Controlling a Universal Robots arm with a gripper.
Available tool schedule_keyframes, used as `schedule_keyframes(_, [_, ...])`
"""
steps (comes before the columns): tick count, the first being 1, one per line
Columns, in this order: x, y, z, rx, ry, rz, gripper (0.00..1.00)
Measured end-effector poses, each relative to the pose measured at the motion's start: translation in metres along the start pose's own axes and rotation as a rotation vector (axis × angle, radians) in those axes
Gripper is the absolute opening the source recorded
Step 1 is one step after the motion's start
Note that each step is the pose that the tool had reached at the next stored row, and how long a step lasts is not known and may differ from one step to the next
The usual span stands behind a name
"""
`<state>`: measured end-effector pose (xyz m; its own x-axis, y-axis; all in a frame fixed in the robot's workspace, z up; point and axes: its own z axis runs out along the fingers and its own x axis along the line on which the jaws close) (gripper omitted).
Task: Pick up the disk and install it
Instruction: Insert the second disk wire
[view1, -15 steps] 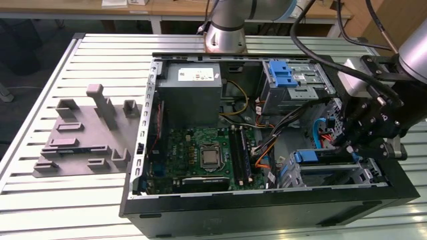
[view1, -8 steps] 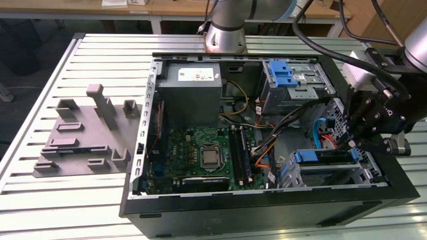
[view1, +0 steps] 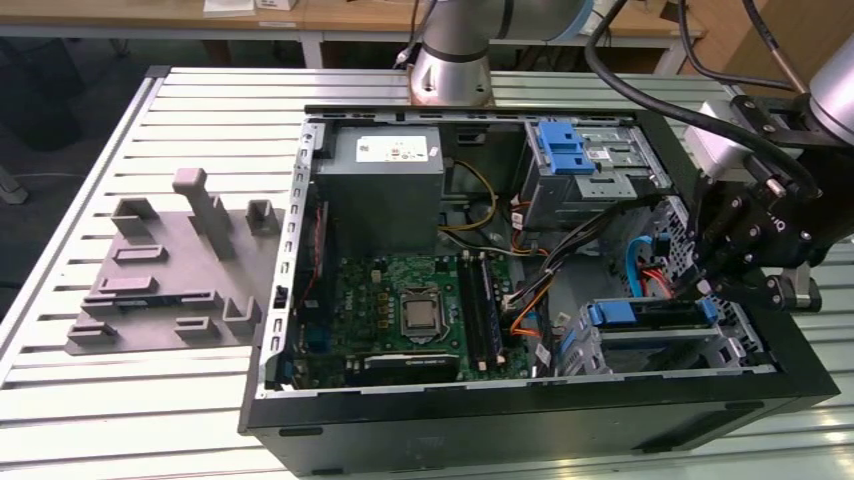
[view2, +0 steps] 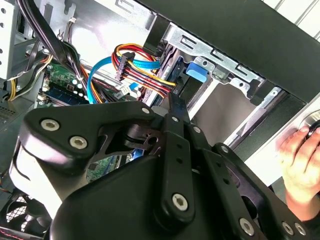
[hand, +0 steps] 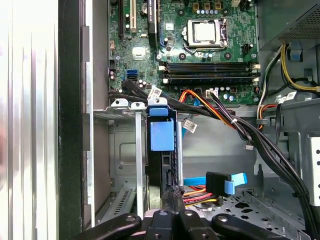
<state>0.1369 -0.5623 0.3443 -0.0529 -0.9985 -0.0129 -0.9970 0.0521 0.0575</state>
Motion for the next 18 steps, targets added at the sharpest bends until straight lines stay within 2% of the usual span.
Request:
schedule_keyframes(8, [0.0,0.0004,0.0001,0.0004,0.0,0.0,0.11])
schedule_keyframes(12, [0.0002,0.0035,-0.0008,0.002,0.0004,0.0,0.11])
schedule_keyframes(18, [-0.0006,0.0062,-0.0157,0.0028,0.0,0.0,0.11])
